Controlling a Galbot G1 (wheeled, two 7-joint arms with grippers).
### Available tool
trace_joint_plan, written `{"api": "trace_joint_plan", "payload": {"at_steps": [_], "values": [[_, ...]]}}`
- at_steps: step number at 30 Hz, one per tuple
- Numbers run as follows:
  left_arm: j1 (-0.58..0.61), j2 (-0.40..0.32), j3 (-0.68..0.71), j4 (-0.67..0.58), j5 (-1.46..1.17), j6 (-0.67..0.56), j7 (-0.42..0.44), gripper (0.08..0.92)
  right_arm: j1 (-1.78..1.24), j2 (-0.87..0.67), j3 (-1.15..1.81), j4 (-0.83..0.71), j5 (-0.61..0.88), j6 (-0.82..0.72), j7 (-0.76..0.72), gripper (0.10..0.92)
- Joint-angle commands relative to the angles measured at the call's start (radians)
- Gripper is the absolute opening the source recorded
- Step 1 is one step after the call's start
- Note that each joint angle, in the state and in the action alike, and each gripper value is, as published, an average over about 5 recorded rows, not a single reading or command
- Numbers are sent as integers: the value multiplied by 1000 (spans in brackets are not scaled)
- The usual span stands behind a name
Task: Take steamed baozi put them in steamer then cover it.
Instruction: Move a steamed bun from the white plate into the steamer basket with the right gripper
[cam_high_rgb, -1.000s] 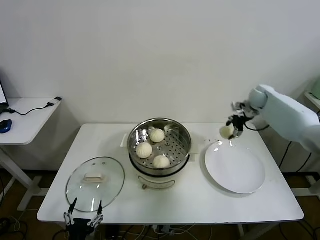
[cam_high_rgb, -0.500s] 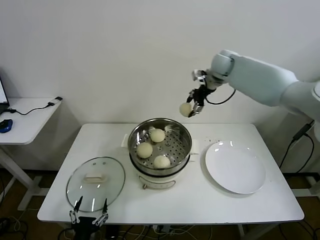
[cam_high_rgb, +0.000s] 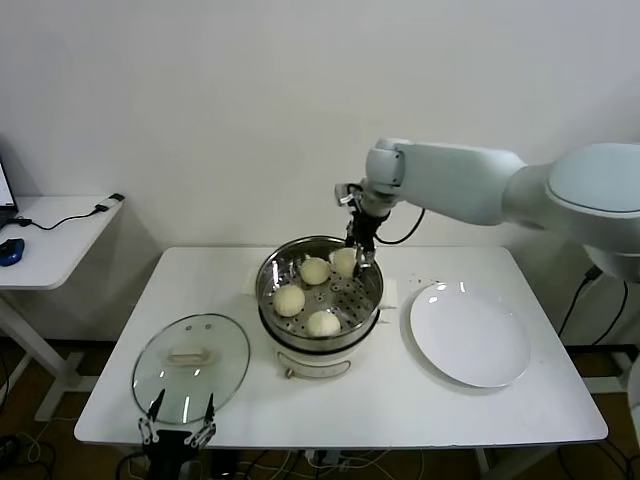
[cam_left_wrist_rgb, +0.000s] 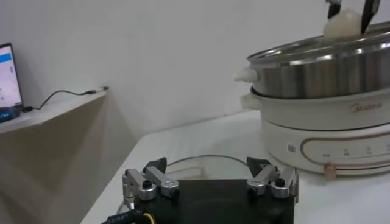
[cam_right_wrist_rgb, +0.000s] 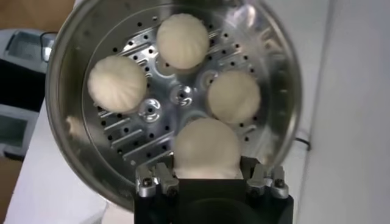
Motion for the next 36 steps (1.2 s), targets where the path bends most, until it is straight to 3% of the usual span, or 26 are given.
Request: {"api": "trace_joint_plan", "payload": {"at_steps": [1,15,24,31,36], "values": [[-7,-1,-1,1,0,4,1,823,-44,68,-94,21,32,-18,14,696],[-9,2,0,1,5,4,2,823,-58,67,-83,-5,16,-8,16,706],[-6,3,-2,-5,5,4,2,823,-37,35,-54,14,15,-5,13,819],[-4,9,-5,-9,3,4,2,823,27,-66,30,54,25,52,15,823],[0,6,-2,-21,5,8,2,823,70,-200,87,93,76,196,78,823]]}}
